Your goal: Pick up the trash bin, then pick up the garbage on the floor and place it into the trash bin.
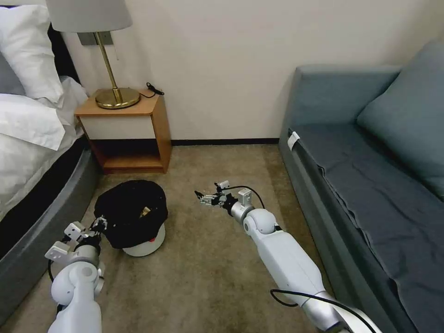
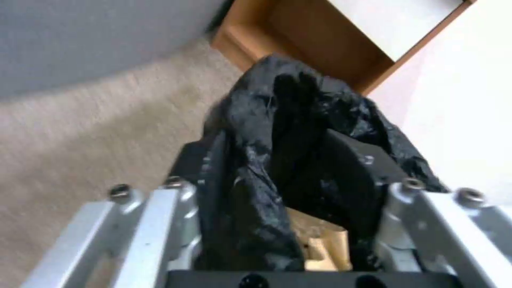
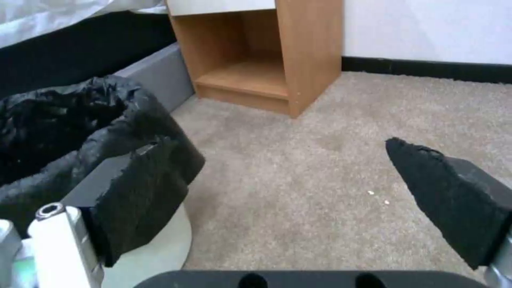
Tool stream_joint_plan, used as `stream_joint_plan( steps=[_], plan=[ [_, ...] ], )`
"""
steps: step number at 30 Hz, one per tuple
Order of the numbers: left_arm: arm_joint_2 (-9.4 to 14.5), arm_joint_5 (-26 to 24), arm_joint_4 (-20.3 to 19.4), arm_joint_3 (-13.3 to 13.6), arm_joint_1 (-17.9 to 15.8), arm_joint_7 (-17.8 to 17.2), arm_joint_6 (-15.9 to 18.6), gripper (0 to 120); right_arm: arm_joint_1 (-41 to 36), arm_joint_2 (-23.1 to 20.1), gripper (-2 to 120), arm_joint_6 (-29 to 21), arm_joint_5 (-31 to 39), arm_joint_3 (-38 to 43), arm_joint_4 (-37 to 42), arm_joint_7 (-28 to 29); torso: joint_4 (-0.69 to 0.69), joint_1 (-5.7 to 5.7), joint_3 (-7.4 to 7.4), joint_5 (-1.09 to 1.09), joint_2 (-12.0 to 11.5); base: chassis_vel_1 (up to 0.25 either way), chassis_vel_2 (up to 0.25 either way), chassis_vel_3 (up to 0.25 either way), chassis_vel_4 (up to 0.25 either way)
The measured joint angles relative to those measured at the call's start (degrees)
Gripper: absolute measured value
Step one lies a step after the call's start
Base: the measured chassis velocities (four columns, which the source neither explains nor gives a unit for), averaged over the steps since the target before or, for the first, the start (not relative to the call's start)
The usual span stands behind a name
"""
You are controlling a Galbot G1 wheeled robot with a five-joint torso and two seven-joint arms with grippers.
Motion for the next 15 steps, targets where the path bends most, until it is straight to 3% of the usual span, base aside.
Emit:
stream_joint_plan(
  steps=[2, 3, 6, 7, 11, 15],
  plan=[
    [-0.16, 7.63, -0.99, -0.04, 0.78, 0.77, -2.24, 67, -0.4, 0.28, 100, -0.04, 0.95, 0.28, 0.09, 0.82, 0.0, 0.0, 0.0, 0.0, 0.0, 0.0, 0.0, 0.0, 0.0],
    [-0.16, 7.63, -0.99, -0.04, 0.78, 0.77, -2.24, 67, -0.4, 0.28, 100, -0.04, 0.95, 0.28, 0.09, 0.82, 0.0, 0.0, 0.0, 0.0, 0.0, 0.0, 0.0, 0.0, 0.0],
    [-0.17, 15.92, -2.32, -0.7, 1.56, 2.11, -3.95, 82, -0.57, 1.0, 100, 0.2, 2.15, 0.93, -0.08, 0.82, 0.0, 0.0, 0.0, 0.0, 0.0, 0.0, 0.0, 0.0, 0.0],
    [-0.17, 15.92, -2.32, -0.7, 1.56, 2.11, -3.95, 82, -0.57, 1.0, 100, 0.2, 2.15, 0.93, -0.08, 0.82, 0.0, 0.0, 0.0, 0.0, 0.0, 0.0, 0.0, 0.0, 0.0],
    [0.41, 25.6, -3.08, -1.44, 2.34, 4.36, -6.71, 98, -0.43, 2.27, 100, 0.23, 2.35, 2.02, -1.07, 1.83, 0.01, 0.0, 0.0, 0.0, 0.0, 0.0, 0.0, 0.0, 0.0],
    [1.54, 29.22, -3.65, -0.48, 2.34, 4.96, -8.22, 100, -0.46, 3.31, 100, 0.23, 2.46, 3.35, -1.71, 2.85, 0.01, 0.0, 0.0, 0.0, 0.0, 0.0, 0.0, 0.0, 0.0]
  ],
)
